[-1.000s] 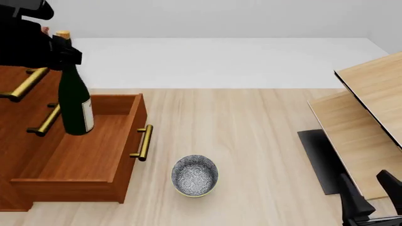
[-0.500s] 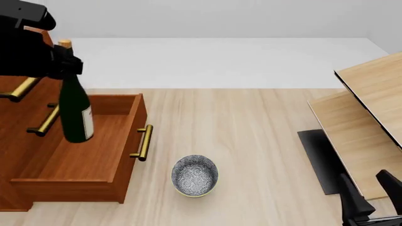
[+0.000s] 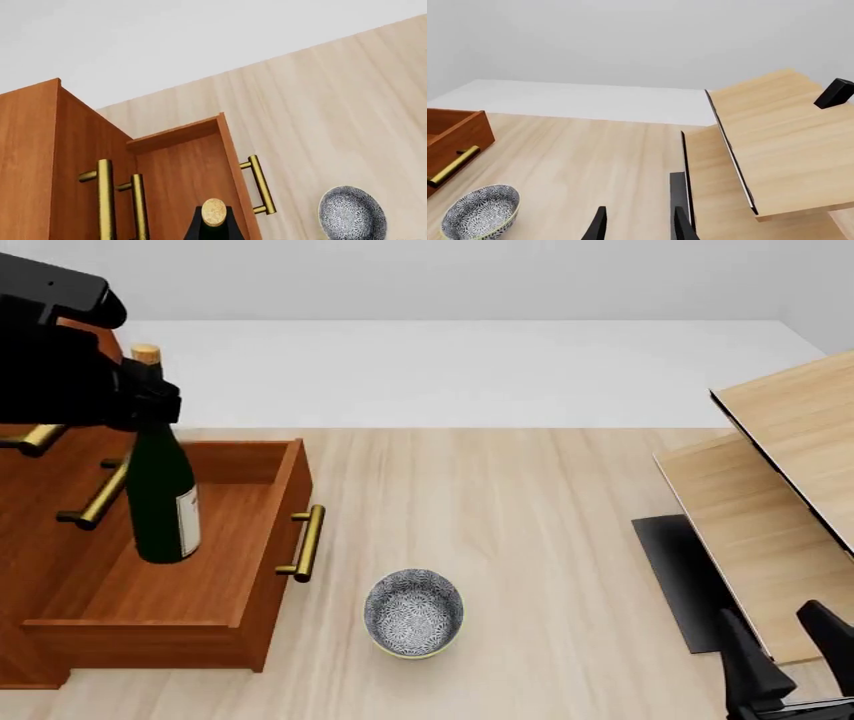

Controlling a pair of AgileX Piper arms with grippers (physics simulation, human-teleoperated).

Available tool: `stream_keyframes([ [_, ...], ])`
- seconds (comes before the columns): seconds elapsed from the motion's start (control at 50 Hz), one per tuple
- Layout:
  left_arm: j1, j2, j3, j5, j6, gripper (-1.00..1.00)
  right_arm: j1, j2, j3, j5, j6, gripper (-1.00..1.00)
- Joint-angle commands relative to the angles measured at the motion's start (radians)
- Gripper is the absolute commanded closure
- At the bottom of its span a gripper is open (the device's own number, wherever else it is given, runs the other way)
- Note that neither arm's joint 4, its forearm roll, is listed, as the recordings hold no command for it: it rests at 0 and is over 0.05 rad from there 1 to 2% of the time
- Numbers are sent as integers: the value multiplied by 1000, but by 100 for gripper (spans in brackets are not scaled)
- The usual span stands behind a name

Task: Put the wine bottle in the bottom drawer of the cabinet.

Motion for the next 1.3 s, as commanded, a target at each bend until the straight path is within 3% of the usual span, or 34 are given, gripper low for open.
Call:
stream_keyframes([
  [0.02,5,5,-5,18,-82,100,2,0,1,3,-3,-100],
  [0.06,-29,16,-1,30,-114,100,1,0,0,0,3,-100],
  [0.1,-10,15,4,18,-97,100,2,0,1,1,-2,-100],
  [0.12,-37,20,6,24,-139,100,1,0,1,0,1,-100],
  [0.16,-11,15,13,11,-108,100,2,0,1,2,-3,-100],
  [0.18,-40,19,14,11,-167,100,2,0,1,2,0,-100],
  [0.26,-24,27,30,-7,-151,100,3,0,1,1,-1,-100],
  [0.3,-36,30,29,-8,-205,100,3,0,1,1,0,-100],
  [0.34,-21,28,36,-15,-173,100,2,0,0,1,-1,-100],
  [0.54,-16,31,59,-26,-190,100,3,0,1,4,-3,-100],
  [0.56,-31,30,64,-28,-216,100,2,0,2,4,-2,-100],
  [1.3,-7,60,154,-100,-190,100,0,0,1,5,-3,-100],
])
